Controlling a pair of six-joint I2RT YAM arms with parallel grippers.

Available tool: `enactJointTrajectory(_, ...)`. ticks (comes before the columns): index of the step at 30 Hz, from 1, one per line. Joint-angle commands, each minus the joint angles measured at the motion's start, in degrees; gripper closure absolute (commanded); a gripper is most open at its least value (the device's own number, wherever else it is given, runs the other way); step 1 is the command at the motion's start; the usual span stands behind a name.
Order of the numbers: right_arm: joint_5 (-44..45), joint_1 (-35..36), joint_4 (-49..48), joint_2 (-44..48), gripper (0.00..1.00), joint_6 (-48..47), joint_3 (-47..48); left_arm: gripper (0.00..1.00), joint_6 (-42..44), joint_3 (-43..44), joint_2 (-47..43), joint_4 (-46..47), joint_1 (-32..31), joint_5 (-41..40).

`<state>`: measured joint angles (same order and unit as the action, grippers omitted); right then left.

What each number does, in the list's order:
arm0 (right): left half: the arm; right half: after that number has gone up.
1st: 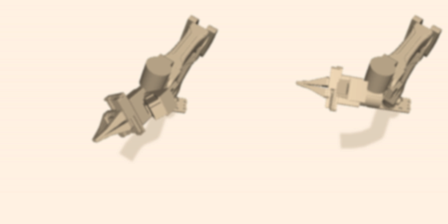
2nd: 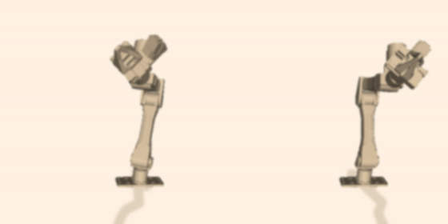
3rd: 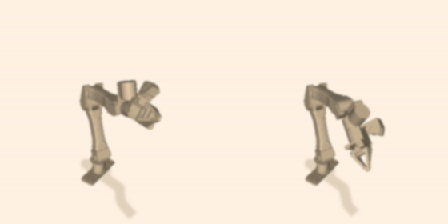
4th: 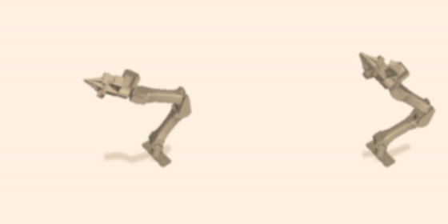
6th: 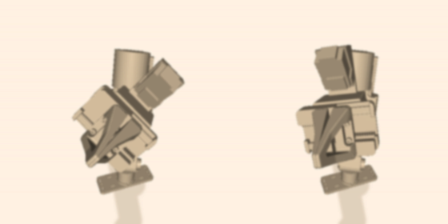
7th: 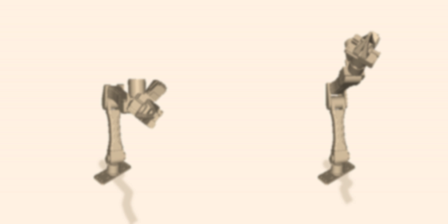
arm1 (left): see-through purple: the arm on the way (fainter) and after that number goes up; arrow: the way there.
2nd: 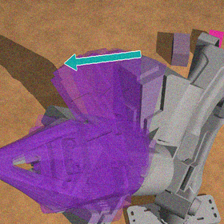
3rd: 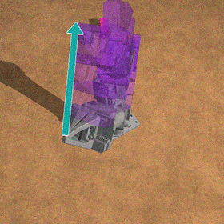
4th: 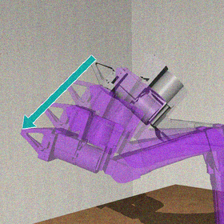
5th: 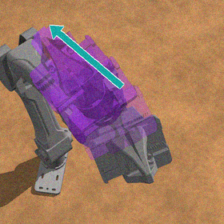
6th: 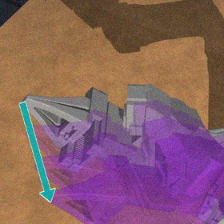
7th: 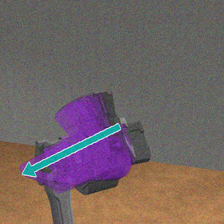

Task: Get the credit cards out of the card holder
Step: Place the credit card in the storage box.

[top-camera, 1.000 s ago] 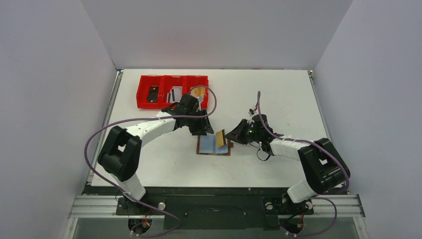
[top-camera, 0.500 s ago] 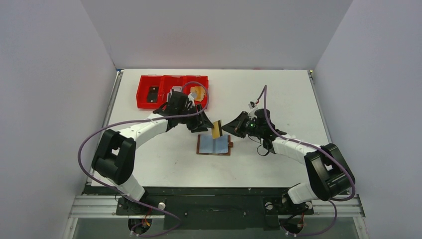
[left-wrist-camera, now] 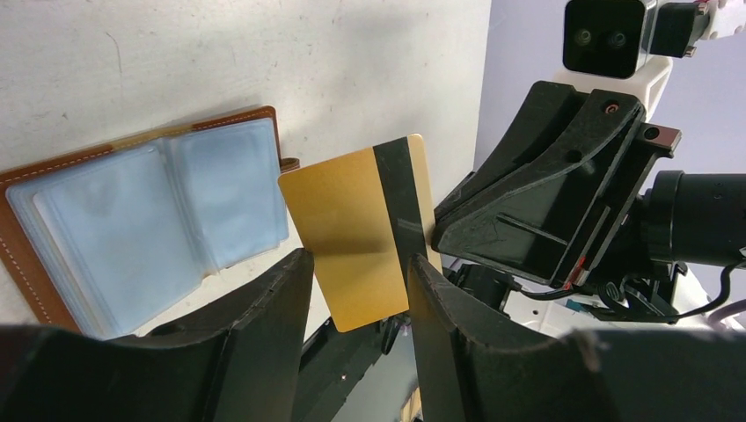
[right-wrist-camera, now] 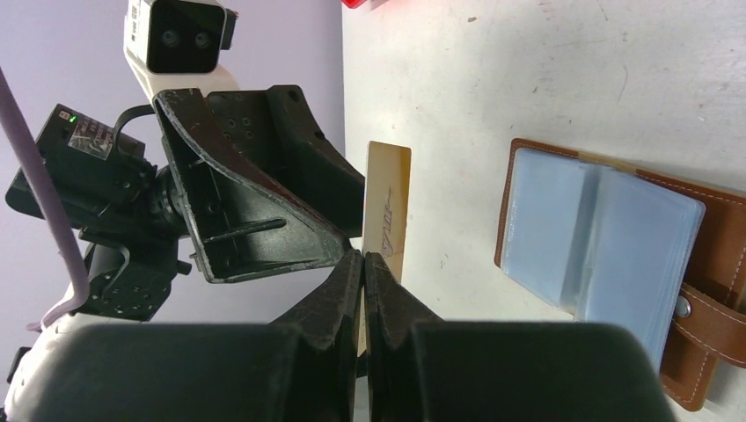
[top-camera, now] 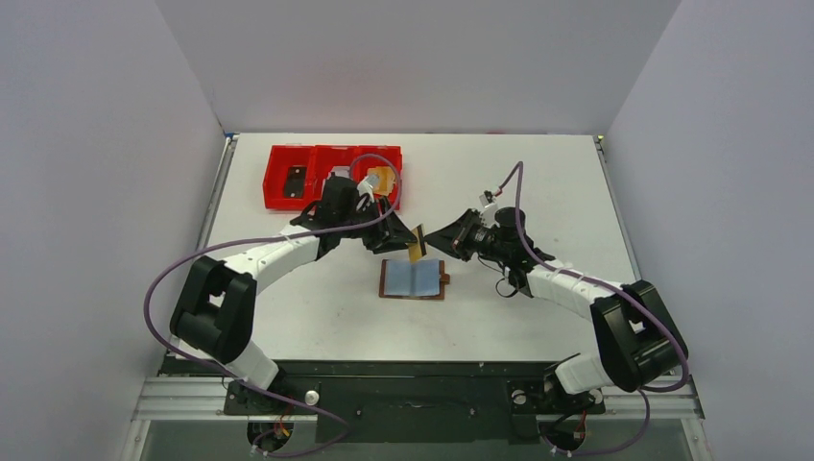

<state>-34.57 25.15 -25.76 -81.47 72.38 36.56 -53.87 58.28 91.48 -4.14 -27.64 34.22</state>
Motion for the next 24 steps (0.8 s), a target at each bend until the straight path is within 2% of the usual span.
enactJointTrajectory(1, -1.0, -0.2, -5.0, 2.5, 1.00, 1.6, 0.9, 0.59, -1.6, -0.3, -2.6, 5.7, 0.6, 2.1)
enactJointTrajectory(11, -0.5, -0.2, -4.0, 3.3, 1.00, 1.1, 0.7, 0.59, 0.2, -0.4, -4.0, 1.5, 0.9, 0.4)
enactJointTrajectory(24, -0.1, -0.3, -3.0, 4.0, 1.00, 0.7, 0.8, 0.59, 0.6, -0.9, -4.5, 1.0, 1.3, 0.5)
